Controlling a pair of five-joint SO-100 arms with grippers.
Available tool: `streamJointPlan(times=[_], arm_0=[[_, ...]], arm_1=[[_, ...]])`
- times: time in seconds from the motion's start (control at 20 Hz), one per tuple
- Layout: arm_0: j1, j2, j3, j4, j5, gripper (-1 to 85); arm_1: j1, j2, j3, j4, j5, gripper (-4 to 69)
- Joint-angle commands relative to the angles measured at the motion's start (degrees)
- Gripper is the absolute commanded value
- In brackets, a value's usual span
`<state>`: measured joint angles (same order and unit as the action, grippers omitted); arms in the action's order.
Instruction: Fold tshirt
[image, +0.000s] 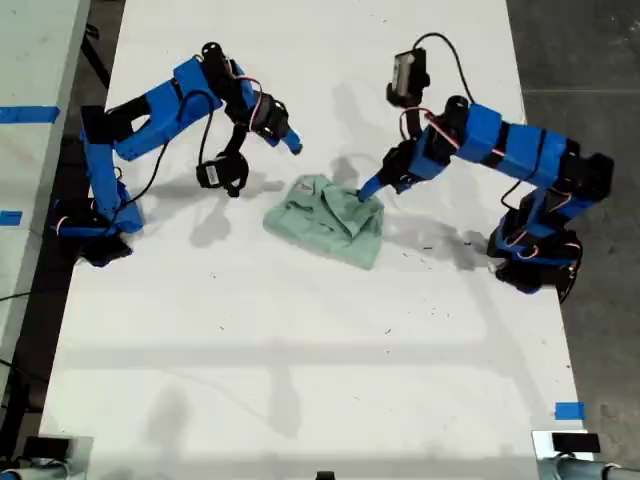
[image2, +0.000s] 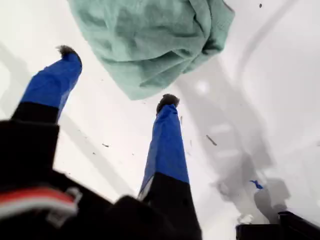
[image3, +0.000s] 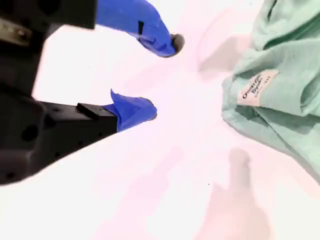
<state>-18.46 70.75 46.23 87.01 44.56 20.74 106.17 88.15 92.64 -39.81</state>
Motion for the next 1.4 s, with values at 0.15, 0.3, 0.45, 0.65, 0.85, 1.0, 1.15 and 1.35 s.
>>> streamJointPlan(times=[0.15, 0.3, 0.45, 0.65, 0.85, 1.0, 1.15, 1.35], arm_0=[[9.8, 22.5, 25.2, -1.7, -7.6, 0.1], [13.7, 43.2, 58.4, -17.1, -16.4, 0.1], [16.3, 61.1, 87.2, -27.9, -27.9, 0.1], [16.5, 87.9, 114.3, -33.2, -33.3, 0.1], [11.3, 120.1, 127.0, -15.8, -34.0, 0.1], [7.7, 120.1, 126.7, -6.2, -33.7, 2.6], [5.1, 120.0, 126.7, -6.2, -33.6, 5.2], [3.9, 120.0, 126.7, -6.2, -33.6, 5.2]], arm_1=[[-8.1, 34.3, 22.9, -3.7, 16.7, 22.1], [-12.5, 52.2, 41.8, -9.8, 25.2, 20.4], [-16.6, 64.3, 57.6, -14.3, 32.3, 18.8], [-17.5, 78.7, 71.3, -19.1, 34.9, 12.6], [-18.2, 85.8, 83.1, -20.0, 39.0, 10.5], [-17.8, 86.7, 83.3, -20.7, 40.3, 10.4], [-17.1, 86.7, 83.3, -20.7, 23.3, 10.4], [-17.3, 86.7, 83.2, -20.6, 4.5, 9.2]])
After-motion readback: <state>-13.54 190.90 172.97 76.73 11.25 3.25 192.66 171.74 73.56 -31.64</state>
